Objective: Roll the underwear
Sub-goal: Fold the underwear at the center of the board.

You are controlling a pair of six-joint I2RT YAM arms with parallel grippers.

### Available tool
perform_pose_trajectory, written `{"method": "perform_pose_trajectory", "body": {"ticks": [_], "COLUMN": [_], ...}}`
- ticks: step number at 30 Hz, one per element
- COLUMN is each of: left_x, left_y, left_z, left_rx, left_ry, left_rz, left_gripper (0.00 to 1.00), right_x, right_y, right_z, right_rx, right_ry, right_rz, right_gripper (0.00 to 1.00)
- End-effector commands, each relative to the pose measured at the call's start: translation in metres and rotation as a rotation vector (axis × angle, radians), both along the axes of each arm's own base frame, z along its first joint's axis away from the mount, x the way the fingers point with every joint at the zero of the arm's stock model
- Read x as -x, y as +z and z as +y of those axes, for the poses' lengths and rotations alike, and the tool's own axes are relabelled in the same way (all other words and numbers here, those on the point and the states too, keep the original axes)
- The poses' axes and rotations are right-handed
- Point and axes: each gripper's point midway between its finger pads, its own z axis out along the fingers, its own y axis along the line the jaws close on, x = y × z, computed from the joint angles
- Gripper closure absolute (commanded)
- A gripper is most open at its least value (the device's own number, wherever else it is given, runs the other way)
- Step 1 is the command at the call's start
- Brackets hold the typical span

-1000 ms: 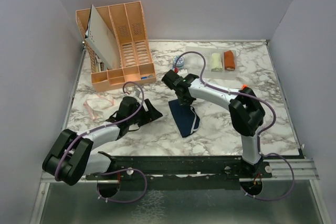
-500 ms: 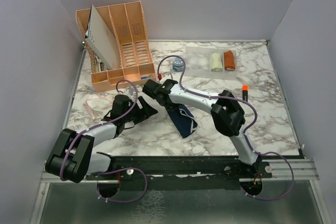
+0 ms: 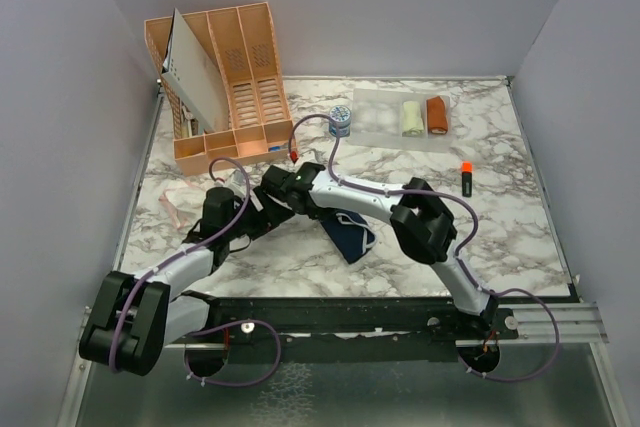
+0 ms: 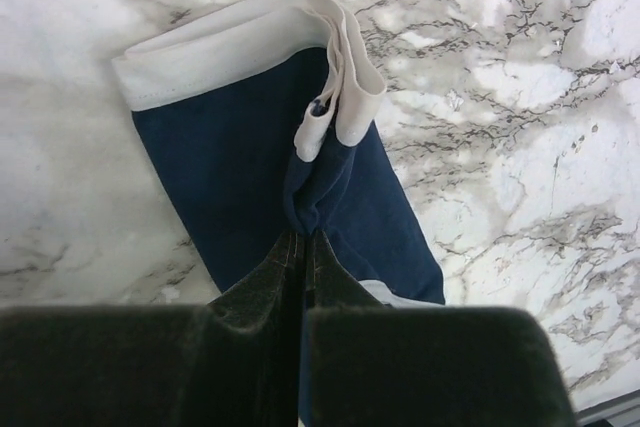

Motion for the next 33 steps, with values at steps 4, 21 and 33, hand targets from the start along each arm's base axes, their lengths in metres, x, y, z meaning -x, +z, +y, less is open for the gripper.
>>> {"method": "perform_pose_trajectory", "body": {"ticks": [4,21,33], "left_x": [-0.003,-0.009,-0.009], "left_y": [-0.004,-0.006,-0.008], "left_z": [0.013,0.024,0.024], "left_rx": [0.026,0.017,0.017], "left_ry": [0.074,0.117,0.117], "left_rz": [0.025,0.025,0.036], "left_gripper": [0.29,0.35,0.36], "right_x": [0.011,0.015,0.021], "right_y": [0.010,0.028,0.008], "right_z": [0.017,0.018,0.037], "right_rx": [-0.024,-0.029,-0.089], "right_ry": [0.031,0.089,0.089], "right_rz": [-0.079,-0.152,-0.084], "right_gripper": [0.95,0.94,0.94]}}
